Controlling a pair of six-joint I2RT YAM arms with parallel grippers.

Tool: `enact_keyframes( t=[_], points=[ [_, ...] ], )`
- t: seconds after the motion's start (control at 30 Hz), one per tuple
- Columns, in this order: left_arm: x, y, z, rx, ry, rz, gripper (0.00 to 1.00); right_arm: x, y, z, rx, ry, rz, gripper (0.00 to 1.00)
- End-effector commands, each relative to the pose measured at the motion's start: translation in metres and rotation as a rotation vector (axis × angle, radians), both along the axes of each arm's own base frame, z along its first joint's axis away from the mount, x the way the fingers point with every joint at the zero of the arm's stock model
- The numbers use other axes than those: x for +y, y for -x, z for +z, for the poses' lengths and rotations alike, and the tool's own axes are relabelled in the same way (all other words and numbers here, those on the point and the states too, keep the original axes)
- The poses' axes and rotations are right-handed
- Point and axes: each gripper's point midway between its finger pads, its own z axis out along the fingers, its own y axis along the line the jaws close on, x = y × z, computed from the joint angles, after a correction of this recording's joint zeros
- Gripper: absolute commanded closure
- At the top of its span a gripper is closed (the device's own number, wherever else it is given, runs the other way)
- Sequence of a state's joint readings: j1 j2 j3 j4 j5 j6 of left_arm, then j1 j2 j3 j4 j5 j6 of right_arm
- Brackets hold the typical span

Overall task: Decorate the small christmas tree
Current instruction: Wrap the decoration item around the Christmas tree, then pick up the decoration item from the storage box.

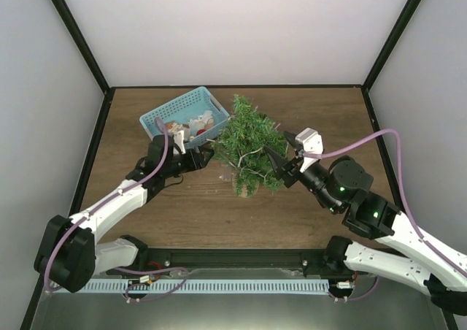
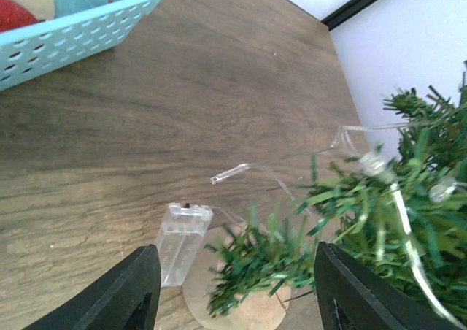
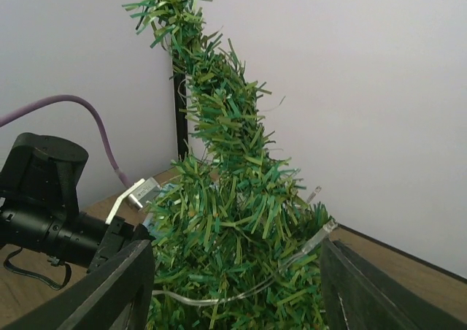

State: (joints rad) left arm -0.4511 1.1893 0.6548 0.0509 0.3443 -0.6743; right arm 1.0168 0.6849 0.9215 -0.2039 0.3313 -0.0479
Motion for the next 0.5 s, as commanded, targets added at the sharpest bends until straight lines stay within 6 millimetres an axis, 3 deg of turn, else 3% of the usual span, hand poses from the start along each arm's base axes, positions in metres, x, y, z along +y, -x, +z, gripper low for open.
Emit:
enact_keyframes(
  t=[0.0,0.17,0.47],
  points=[
    [0.005,0.006,-0.004,0.000,-0.011,-0.002,0.40,-0.005,0.006,-0.008,0.062,-0.045,0.015,0.36],
    [0.017,0.011,0.001,-0.016,-0.043,0.040,0.39,-0.015,0.010,-0.036,0.236,-0.157,-0.001,0.36],
    [0.056,0.021,0.015,-0.092,-0.183,0.160,0.23,-0.027,0.019,-0.100,0.509,-0.252,-0.045,0.37]
  ],
)
